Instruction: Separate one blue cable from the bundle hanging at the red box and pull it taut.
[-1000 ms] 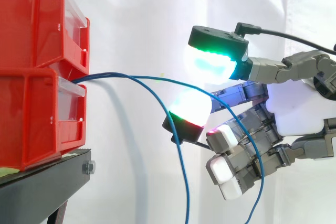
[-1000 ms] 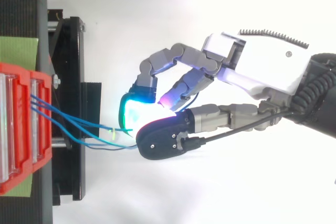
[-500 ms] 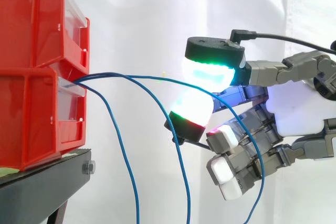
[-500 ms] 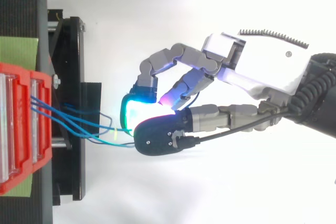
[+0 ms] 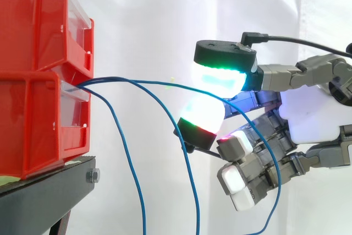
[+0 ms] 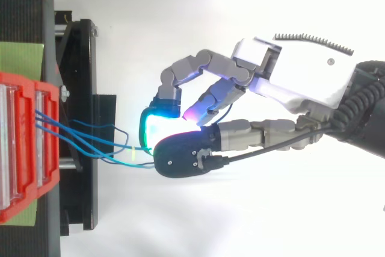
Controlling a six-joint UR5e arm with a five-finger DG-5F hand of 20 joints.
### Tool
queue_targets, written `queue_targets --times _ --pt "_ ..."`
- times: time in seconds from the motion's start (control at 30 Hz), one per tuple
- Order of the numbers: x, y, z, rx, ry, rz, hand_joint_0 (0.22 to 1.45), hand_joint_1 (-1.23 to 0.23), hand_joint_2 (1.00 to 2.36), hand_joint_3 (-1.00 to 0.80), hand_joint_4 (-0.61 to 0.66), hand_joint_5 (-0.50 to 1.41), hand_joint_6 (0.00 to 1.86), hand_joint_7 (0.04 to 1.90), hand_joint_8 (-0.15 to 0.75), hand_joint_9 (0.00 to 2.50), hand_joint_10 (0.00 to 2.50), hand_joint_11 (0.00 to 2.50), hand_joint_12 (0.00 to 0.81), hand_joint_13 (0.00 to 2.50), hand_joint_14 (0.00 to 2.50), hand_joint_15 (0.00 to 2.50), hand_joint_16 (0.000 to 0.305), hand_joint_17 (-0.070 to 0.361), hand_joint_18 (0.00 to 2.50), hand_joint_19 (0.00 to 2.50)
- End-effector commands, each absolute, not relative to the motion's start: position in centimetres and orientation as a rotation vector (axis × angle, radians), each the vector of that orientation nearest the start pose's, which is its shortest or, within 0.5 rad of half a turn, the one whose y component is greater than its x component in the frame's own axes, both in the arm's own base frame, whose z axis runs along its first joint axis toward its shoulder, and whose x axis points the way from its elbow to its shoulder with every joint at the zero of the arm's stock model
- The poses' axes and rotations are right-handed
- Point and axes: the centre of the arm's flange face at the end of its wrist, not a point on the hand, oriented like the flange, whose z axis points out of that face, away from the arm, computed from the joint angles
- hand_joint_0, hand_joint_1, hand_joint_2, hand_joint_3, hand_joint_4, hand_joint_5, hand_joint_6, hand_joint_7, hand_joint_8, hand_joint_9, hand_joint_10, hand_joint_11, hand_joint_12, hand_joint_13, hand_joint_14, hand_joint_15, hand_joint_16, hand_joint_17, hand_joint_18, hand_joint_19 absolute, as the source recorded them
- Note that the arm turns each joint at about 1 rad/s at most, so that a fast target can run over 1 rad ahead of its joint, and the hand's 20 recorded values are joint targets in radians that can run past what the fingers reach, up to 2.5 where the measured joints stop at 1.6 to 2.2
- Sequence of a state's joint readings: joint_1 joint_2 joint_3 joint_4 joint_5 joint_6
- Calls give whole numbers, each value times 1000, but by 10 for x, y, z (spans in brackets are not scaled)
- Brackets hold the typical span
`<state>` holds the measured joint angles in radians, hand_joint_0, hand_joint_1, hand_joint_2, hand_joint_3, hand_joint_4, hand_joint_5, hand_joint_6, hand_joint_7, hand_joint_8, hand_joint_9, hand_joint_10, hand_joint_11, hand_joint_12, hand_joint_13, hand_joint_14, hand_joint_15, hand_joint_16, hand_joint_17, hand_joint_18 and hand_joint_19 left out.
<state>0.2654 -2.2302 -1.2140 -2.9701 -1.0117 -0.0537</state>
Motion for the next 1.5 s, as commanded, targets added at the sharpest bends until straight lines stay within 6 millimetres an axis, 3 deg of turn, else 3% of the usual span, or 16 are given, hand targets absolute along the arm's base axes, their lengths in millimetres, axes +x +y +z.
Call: queue_targets --times 0.0,0.3,0.57,1.47 --pt "730 3 272 1347 1127 854 662 -690 1020 -269 32 -220 948 1068 305 1117 24 1102 351 1030 21 599 45 101 780 569" --pt "720 7 250 1355 1163 831 581 -556 1007 -422 110 -206 920 1046 321 1174 24 1082 365 1023 21 609 47 106 782 605" --pt "724 10 252 1337 1124 864 565 -536 1000 -490 124 -203 909 1042 330 1168 23 1063 374 1020 22 596 48 108 786 601" --pt "723 15 251 1338 1122 866 631 -681 1009 -404 102 -215 918 1040 315 1134 25 1099 355 1021 21 603 46 103 774 589"
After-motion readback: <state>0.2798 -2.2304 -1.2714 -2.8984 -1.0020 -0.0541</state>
